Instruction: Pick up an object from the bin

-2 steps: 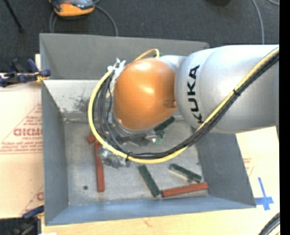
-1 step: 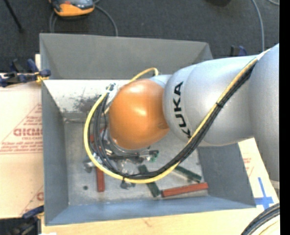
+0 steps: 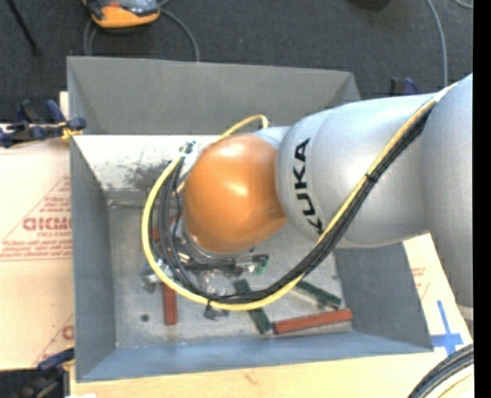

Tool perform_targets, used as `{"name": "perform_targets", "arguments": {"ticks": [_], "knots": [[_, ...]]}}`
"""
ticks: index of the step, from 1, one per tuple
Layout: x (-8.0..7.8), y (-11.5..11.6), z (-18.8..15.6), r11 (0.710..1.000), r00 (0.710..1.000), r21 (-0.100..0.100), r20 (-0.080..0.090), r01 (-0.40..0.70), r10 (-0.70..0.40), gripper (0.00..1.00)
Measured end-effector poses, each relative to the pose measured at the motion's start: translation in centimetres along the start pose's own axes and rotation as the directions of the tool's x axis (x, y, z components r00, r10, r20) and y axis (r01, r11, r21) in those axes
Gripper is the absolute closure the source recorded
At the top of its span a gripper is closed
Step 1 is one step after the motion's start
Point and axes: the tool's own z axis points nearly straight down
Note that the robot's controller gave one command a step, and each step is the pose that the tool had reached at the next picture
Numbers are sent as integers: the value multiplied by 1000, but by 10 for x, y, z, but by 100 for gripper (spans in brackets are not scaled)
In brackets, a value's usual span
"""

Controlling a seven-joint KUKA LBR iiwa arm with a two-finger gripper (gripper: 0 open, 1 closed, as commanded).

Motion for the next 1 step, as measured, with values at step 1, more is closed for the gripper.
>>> {"name": "perform_targets", "arguments": {"ticks": [1], "knots": [[0, 0, 0, 1000, 1000, 0, 0, 1, -1, 0]]}}
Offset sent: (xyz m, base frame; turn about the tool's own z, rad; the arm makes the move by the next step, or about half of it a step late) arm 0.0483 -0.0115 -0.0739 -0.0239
